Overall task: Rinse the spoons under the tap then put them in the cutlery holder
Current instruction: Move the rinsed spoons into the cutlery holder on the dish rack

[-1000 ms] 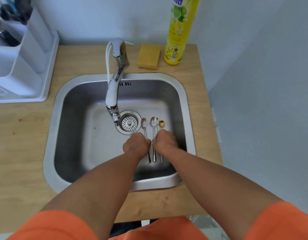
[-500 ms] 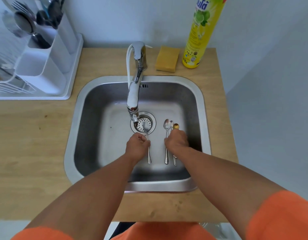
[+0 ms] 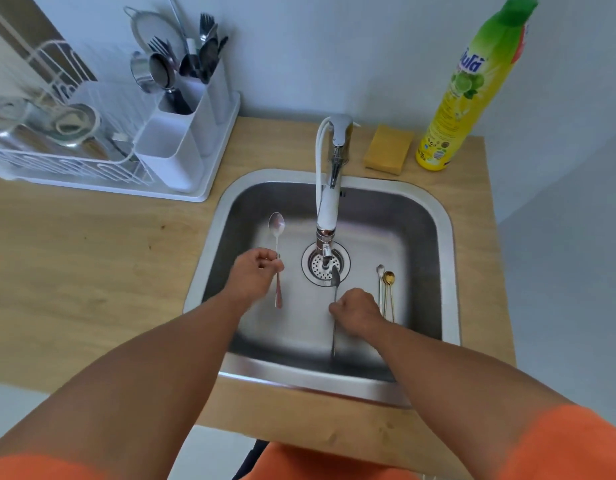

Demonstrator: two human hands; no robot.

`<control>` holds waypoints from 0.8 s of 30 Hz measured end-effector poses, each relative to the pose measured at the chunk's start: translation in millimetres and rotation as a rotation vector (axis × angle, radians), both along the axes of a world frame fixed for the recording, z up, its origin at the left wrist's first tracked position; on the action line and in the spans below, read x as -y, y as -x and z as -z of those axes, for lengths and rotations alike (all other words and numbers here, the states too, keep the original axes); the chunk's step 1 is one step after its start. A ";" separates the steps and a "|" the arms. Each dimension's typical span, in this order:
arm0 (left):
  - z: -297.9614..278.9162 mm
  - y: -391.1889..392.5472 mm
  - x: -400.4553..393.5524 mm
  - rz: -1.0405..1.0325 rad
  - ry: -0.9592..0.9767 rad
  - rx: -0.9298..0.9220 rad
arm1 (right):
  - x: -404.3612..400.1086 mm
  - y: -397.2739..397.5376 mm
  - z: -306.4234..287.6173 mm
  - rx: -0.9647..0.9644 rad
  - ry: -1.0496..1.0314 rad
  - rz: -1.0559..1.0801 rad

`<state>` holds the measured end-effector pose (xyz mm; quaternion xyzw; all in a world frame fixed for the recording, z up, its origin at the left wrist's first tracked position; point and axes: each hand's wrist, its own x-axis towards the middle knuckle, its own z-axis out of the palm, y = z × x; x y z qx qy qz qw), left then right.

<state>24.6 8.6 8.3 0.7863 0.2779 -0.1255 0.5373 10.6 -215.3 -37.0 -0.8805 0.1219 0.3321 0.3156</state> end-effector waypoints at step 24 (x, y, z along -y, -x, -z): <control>-205.0 -105.5 -176.4 -0.201 -0.526 0.568 | -127.7 -14.4 -89.0 0.585 -0.211 -0.299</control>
